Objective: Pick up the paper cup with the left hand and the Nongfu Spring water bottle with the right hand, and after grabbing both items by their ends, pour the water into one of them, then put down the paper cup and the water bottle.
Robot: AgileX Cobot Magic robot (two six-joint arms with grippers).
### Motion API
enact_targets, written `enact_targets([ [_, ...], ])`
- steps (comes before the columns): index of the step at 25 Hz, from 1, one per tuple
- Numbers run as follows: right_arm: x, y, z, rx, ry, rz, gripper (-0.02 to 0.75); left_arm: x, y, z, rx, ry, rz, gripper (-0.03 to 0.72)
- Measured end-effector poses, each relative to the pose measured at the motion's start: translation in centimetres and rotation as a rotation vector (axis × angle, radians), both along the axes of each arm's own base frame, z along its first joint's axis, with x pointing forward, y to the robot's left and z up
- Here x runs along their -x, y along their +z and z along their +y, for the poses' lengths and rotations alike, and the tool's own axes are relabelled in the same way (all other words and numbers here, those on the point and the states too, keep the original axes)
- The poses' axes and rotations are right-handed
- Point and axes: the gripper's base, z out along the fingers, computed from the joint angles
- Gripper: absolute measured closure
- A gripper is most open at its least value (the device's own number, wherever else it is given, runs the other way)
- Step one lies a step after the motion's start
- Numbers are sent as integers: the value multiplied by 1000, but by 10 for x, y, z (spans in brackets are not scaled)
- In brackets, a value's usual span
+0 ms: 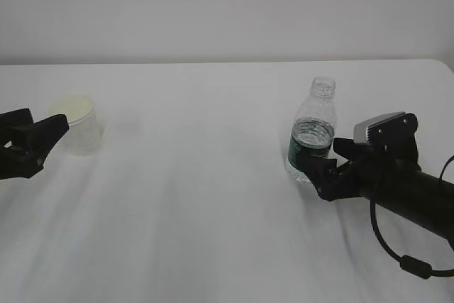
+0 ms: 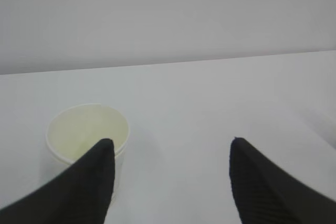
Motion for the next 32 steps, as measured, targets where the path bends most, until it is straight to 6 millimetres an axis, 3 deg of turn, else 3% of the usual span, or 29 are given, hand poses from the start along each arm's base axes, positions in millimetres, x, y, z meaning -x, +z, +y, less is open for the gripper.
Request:
enact_targets([
  [14,-24,4,5,-32,16,-52,61,0,0,0,0,0,0,195],
  [25,-30,7,4,-40,-9,-70,69,0,0,0,0,0,0,195],
  [32,-34,-2,4,-40,-21,-55,71,0,0,0,0,0,0,195],
])
